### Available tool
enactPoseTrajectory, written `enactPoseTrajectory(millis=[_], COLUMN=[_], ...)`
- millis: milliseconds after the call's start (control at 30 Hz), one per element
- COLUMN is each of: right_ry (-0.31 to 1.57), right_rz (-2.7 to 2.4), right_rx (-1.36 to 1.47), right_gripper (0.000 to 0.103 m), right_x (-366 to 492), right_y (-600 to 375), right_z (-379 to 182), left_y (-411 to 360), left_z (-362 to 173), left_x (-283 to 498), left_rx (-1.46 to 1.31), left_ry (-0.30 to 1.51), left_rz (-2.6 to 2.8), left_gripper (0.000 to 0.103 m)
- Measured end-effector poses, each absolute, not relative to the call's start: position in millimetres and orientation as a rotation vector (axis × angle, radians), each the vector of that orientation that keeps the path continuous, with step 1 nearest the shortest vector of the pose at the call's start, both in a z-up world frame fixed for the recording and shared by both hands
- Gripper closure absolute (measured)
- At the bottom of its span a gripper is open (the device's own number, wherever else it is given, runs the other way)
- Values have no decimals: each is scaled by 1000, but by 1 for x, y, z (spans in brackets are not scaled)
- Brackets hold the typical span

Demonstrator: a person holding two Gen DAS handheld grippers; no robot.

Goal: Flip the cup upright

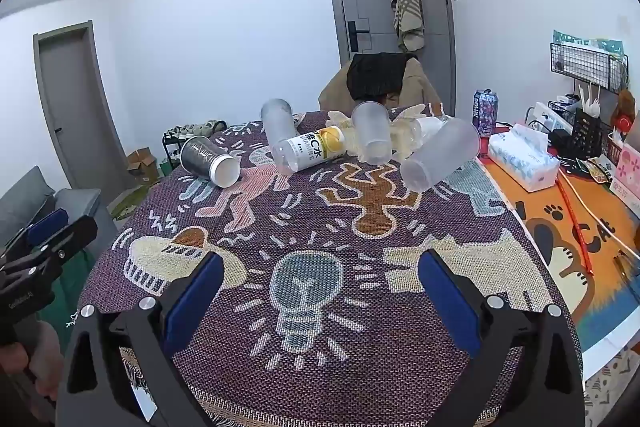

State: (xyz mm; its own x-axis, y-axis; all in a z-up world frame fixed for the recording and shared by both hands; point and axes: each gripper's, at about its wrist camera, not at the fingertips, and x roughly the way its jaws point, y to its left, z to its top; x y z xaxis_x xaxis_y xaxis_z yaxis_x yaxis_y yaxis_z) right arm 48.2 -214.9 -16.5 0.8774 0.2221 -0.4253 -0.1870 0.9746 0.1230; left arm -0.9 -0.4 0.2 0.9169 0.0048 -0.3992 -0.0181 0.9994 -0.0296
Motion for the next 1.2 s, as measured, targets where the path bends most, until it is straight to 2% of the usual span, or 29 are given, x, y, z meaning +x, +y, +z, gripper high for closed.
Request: enactPoseTrajectory(millis=[1200], right_ry=[438], right_rz=[177], right_rx=[56], right_gripper=[7], right_x=[44], right_y=[-217], right_z=[-10], left_y=[-1], left_z=[4], left_x=[-4], left_rx=[-41], left_ry=[409], left_rz=[-20], left_gripper=[6])
